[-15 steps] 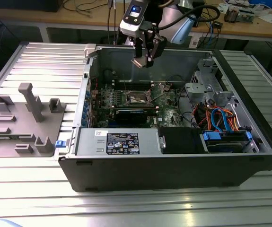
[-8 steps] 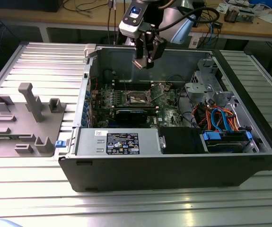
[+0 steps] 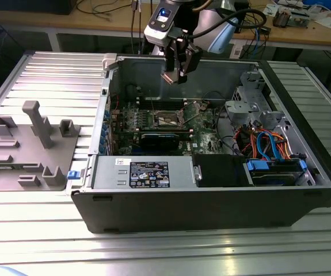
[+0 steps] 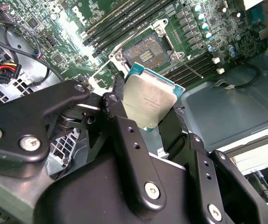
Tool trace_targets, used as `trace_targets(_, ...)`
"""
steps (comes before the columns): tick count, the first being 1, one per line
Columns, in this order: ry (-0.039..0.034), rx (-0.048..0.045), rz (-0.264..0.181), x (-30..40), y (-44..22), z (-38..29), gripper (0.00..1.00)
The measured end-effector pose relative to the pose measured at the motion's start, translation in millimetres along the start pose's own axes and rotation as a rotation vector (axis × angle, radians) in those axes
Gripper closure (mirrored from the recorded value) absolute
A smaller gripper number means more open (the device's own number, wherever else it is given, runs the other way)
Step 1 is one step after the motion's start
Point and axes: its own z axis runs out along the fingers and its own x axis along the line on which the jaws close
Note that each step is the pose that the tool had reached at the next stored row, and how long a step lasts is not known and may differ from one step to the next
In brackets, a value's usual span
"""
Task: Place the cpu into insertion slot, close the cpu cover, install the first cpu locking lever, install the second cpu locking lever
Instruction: 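Place the cpu into insertion slot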
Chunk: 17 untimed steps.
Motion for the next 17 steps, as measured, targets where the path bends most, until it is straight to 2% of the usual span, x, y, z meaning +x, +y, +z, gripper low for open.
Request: trace_targets(17,-0.0011,0.0000,0.020,0.0,0.0,0.0,0.46)
